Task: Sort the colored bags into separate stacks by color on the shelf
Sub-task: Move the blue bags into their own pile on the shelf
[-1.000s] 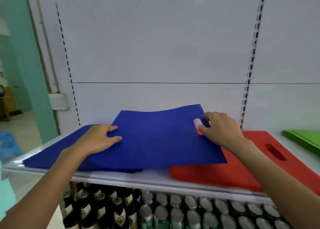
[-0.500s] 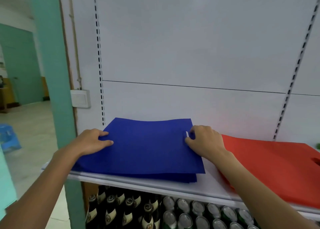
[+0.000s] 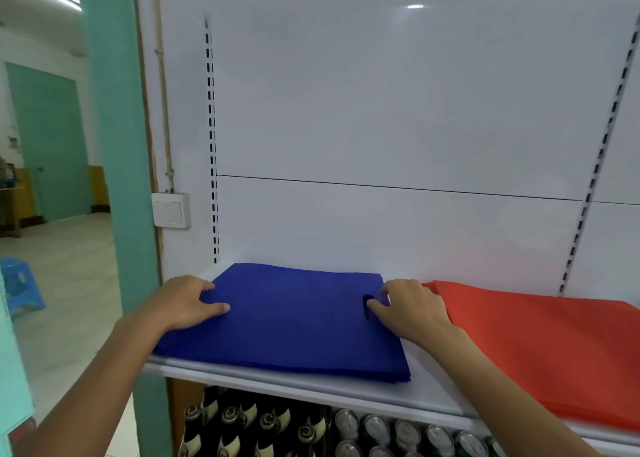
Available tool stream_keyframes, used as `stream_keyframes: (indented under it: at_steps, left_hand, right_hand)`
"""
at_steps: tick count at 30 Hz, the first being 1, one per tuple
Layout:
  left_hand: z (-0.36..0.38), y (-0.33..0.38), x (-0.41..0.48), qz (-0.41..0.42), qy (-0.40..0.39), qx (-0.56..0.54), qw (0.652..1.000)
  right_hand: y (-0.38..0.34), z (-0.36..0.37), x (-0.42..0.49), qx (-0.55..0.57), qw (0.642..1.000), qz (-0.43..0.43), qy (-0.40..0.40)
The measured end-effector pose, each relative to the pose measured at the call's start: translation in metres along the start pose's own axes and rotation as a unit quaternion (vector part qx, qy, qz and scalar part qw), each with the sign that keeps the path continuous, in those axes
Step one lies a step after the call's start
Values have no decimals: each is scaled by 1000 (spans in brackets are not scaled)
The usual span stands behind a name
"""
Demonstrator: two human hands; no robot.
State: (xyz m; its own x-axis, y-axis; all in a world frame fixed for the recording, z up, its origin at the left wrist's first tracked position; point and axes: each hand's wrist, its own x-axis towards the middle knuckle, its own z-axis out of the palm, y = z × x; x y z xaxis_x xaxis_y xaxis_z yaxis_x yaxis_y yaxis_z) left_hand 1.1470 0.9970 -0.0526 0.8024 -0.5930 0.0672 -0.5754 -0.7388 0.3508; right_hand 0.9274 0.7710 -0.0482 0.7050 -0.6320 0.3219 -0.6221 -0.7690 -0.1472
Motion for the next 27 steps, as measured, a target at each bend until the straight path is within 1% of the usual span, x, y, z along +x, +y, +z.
stream_keyframes:
  at_steps: [4,6,9,13,18,22,27]
  left_hand:
    - [1,26,-11,38,51,29,998]
    - [6,49,-15,73,57,25,995]
    - [19,91,-21,119,44,16,992]
    - [41,158,-37,163,31,0,986]
    - [70,265,-70,222,65,-20,973]
    - [102,358,-104,243,73,-23,967]
    - [135,451,-130,260,50,-48,963]
  right_hand:
    - [9,-25,1,24,999,1,43]
    - [23,-41,3,39,997,12,64]
    - [63,-65,0,42,994,46,87]
    - [143,-88,-20,23,990,98,96]
    - [267,-108,-62,9,983,153,100]
    - [370,-124,-99,3,981,172,92]
    - [474,-147,-128,5,976,199,84]
